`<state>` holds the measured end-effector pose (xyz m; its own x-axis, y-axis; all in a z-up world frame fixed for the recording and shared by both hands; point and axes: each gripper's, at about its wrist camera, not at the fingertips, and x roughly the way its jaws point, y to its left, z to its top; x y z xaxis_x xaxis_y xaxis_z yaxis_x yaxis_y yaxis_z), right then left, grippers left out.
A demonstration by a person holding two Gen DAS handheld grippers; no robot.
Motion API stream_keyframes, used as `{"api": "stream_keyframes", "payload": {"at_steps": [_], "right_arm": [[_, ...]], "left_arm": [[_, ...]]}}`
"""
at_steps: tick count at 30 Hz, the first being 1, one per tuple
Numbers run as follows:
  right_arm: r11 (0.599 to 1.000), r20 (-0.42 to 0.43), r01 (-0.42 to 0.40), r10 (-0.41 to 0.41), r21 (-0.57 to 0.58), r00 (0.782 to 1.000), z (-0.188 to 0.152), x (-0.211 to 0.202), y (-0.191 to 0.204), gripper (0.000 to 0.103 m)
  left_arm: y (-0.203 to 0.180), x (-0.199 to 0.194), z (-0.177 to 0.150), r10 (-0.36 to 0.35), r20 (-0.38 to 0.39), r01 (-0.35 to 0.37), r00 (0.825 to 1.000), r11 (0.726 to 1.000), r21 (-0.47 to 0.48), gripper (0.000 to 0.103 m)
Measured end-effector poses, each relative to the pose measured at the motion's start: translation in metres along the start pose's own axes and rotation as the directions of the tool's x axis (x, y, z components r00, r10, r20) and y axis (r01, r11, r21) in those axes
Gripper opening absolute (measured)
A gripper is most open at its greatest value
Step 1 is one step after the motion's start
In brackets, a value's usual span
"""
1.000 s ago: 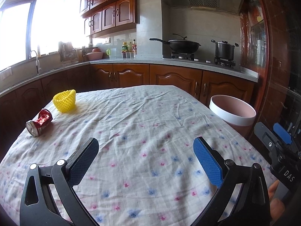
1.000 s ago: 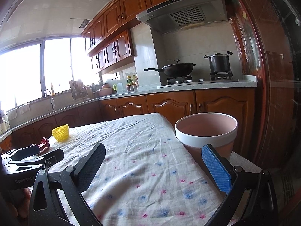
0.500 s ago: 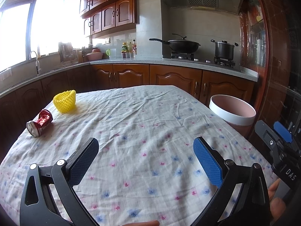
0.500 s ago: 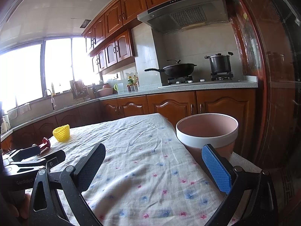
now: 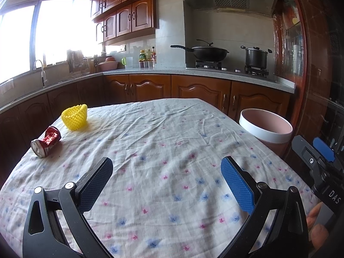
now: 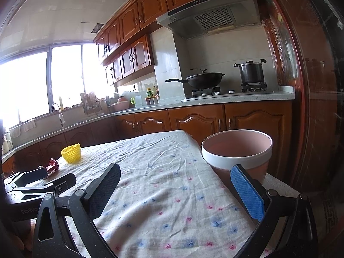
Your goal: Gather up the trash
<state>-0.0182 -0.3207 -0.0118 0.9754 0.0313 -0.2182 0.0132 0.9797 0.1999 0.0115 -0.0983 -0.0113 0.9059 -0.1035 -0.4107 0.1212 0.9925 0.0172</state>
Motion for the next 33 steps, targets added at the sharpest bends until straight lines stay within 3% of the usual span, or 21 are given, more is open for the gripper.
{"api": "stream_keyframes", "payload": {"at_steps": [33], "right_arm": [[1.000, -0.009, -0.004, 0.005, 0.007, 1.000, 0.0004, 0.0001, 0.0035, 0.103]], "left_arm": [[-0.0008, 0.0038, -0.0008, -0.021, -0.016, 0.021, 1.000, 1.000, 0.003, 0.103]]}}
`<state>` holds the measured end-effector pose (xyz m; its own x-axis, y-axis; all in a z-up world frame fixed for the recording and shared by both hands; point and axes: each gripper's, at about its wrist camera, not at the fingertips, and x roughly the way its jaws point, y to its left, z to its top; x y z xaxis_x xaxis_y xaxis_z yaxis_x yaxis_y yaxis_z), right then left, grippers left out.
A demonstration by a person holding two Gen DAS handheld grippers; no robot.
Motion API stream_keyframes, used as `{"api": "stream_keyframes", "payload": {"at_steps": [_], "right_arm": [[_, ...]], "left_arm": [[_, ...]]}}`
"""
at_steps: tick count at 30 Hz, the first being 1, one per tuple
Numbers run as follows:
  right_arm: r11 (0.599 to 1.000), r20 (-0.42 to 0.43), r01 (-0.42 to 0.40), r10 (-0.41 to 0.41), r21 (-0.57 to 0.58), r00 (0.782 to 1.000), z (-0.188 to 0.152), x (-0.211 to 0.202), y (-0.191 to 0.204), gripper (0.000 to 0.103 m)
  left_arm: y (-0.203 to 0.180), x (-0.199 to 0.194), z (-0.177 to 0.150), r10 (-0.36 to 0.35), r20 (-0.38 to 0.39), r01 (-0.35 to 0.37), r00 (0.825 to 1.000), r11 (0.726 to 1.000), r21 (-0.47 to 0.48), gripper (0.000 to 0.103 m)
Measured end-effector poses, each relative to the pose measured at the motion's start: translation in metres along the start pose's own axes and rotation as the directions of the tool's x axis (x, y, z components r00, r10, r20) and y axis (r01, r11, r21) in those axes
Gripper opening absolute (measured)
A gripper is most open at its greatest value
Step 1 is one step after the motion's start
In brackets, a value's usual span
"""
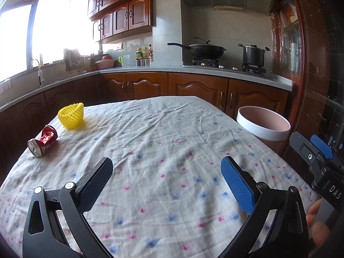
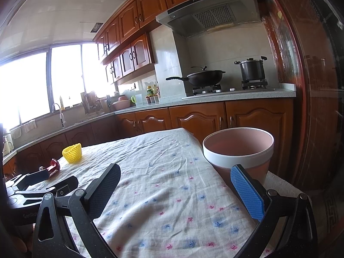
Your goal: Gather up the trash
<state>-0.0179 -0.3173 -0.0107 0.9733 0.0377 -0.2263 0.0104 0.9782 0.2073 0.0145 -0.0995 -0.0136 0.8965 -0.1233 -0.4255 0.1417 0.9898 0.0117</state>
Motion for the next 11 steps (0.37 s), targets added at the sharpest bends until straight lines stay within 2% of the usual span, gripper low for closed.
{"api": "stream_keyframes", "payload": {"at_steps": [11], "right_arm": [[1.000, -0.010, -0.002, 0.002, 0.002, 1.000, -0.0017, 0.0037, 0.0017, 0.103]], "left_arm": [[-0.0004, 0.0029, -0.0007, -0.008, -0.011, 0.008, 1.000, 1.000, 0.002, 0.103]]}}
